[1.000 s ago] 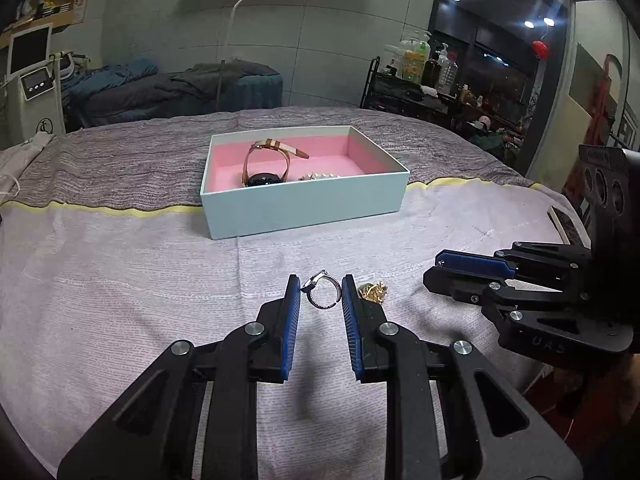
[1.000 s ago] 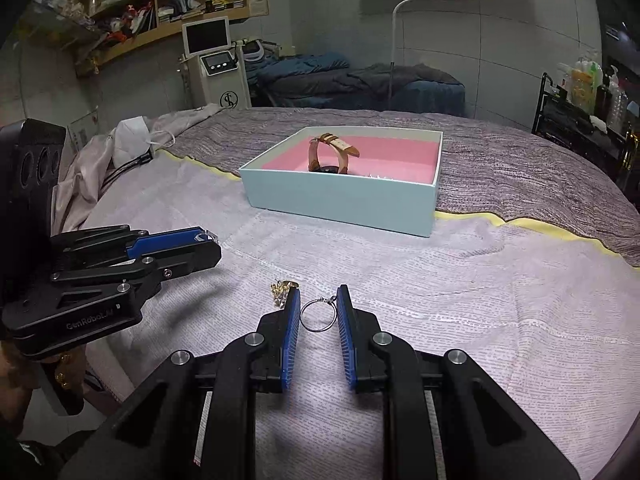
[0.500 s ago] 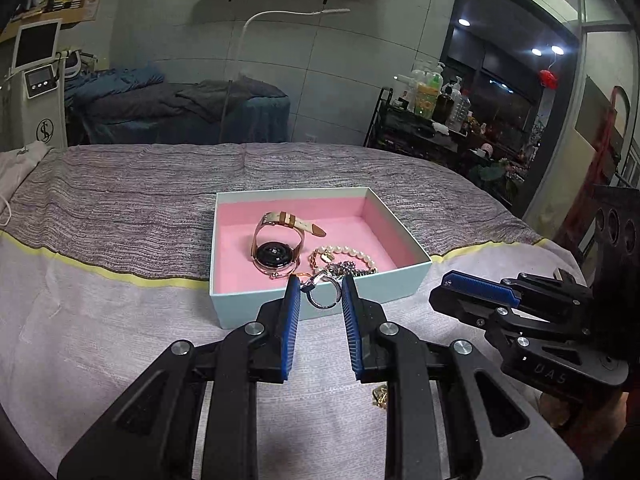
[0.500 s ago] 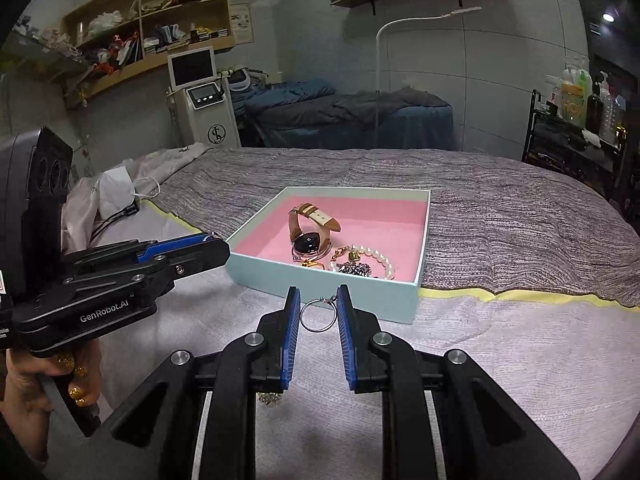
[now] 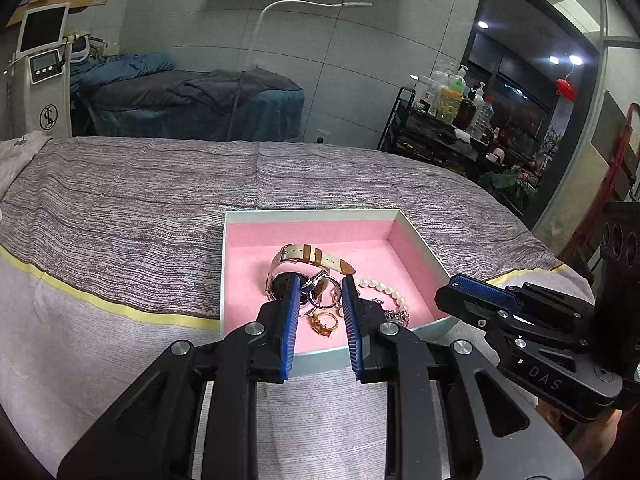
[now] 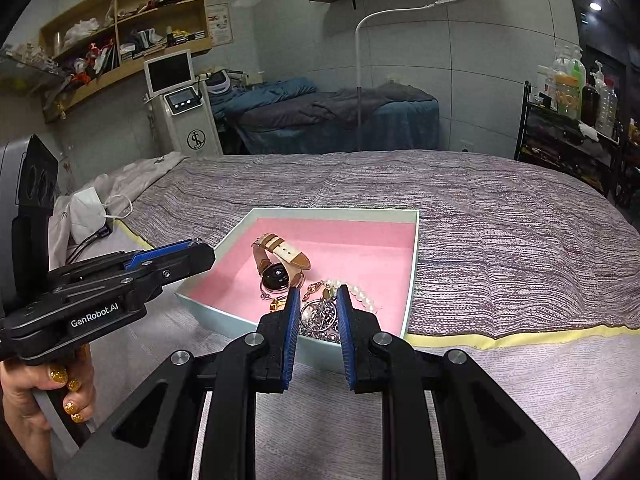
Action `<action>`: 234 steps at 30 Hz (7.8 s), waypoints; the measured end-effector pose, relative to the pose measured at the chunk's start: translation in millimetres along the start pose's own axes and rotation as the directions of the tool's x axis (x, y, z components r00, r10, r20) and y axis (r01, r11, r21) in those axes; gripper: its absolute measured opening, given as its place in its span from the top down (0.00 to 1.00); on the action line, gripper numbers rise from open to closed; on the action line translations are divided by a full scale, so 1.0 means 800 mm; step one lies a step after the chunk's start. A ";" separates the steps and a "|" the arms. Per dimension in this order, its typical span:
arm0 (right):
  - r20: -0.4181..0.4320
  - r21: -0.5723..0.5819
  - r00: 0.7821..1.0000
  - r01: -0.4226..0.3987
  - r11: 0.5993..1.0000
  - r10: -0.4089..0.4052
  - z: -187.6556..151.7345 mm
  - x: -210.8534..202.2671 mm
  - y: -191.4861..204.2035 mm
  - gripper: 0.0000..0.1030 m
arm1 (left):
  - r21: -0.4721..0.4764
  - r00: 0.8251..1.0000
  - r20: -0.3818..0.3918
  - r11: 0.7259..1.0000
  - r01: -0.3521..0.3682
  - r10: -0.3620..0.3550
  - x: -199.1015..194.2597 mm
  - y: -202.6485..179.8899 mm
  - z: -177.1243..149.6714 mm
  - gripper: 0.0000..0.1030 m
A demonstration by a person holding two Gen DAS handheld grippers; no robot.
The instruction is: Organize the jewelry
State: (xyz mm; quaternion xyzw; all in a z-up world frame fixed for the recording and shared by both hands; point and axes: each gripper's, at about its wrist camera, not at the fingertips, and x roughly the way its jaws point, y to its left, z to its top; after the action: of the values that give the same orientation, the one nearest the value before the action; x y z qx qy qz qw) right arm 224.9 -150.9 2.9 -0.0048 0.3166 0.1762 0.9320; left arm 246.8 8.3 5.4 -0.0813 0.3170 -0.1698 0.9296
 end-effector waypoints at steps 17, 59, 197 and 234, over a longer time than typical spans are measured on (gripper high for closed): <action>-0.069 -0.038 0.998 0.007 0.999 -0.009 0.004 0.037 0.003 0.82 | -0.022 0.997 -0.072 1.000 0.003 -0.004 0.042 0.009 0.004 0.79; -0.121 -0.105 0.992 -0.047 0.993 0.034 -0.101 -0.038 0.034 0.34 | -0.017 0.996 -0.004 0.996 -0.087 0.087 -0.055 0.028 -0.104 0.06; 0.033 -0.113 0.999 0.042 0.993 -0.039 0.015 0.037 0.001 0.35 | 0.106 0.999 -0.033 0.994 -0.014 0.018 0.114 -0.023 0.081 0.18; 0.196 0.017 0.955 0.222 0.975 -0.221 -0.108 -0.137 0.036 0.06 | -0.058 0.921 0.264 0.958 -0.282 0.287 -0.173 -0.029 -0.149 0.06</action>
State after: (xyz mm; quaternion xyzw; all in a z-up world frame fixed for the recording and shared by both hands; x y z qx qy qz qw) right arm 83.6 -170.2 1.8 -0.0252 0.2197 0.0713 0.9726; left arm 64.1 32.2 -4.3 -0.0657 0.1974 -0.0172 0.9780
